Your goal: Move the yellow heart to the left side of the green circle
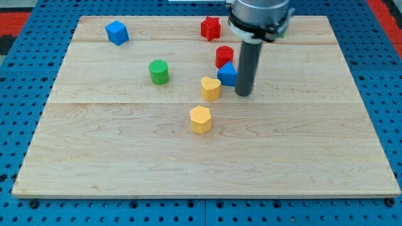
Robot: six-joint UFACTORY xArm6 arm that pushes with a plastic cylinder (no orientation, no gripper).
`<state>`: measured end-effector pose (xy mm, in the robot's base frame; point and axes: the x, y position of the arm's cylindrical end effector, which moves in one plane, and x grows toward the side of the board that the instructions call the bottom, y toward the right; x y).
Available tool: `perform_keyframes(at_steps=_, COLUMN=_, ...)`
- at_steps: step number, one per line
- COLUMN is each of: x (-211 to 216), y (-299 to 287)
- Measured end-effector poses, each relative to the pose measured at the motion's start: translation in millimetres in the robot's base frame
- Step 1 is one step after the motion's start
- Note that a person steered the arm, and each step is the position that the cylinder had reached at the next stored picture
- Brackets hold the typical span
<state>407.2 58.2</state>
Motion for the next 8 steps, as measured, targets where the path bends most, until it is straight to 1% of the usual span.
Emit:
perform_keyframes(at_steps=1, x=-1, y=-81)
perform_keyframes(at_steps=2, x=11, y=-151)
perform_keyframes(at_steps=3, x=50, y=-142)
perform_keyframes(at_steps=4, x=49, y=-183)
perform_keyframes(at_steps=5, x=13, y=-266)
perform_keyframes(at_steps=6, x=30, y=-283)
perform_keyframes(at_steps=7, x=68, y=-230)
perform_keyframes(at_steps=8, x=33, y=-202)
